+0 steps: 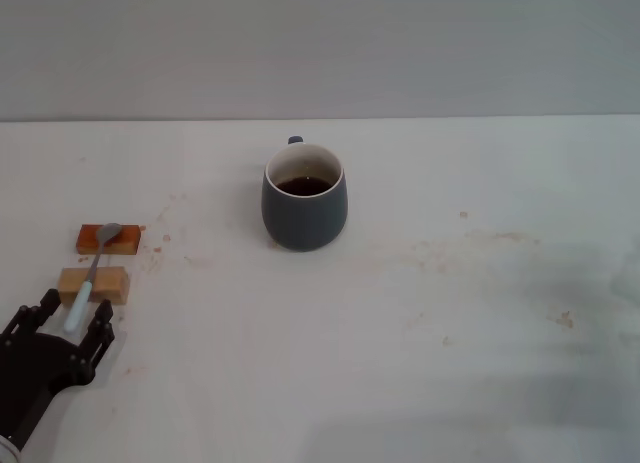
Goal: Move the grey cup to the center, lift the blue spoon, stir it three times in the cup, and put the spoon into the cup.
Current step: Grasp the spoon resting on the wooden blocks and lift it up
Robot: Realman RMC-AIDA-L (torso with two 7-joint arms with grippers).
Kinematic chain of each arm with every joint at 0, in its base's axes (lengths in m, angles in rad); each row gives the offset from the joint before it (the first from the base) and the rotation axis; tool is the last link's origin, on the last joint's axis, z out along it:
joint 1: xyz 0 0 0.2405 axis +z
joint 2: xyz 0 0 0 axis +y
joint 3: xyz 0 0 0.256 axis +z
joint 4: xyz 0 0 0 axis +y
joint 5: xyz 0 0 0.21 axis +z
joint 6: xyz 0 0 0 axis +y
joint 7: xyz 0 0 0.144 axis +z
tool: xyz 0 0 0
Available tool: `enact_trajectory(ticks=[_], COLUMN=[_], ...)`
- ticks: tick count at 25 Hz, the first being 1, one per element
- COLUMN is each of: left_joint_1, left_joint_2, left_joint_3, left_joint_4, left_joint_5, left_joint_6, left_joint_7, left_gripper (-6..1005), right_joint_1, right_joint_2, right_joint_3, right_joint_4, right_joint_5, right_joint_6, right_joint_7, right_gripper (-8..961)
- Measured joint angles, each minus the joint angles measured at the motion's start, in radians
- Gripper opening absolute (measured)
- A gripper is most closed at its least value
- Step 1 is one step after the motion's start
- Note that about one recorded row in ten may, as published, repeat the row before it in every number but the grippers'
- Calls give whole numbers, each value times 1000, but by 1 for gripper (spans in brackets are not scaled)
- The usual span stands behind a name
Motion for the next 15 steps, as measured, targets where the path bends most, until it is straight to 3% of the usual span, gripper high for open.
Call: enact_trajectory(ticks=[12, 15], left_joint_1=[3, 3], left_joint_2=[0, 0], left_joint_3=[-4, -4], left_joint_4=[-3, -3], left_joint_5=[0, 0], left_joint_6=[-3, -6], left_joint_7=[0, 0], left_gripper=[648, 584], right_joint_1=[-1, -1], right_joint_2=[0, 0], right_joint_3=[0, 0], right_joint_4=[0, 0], right_joint_5=[0, 0], right_joint_6=[0, 0], right_joint_7=[2, 2], right_gripper=[-1, -1])
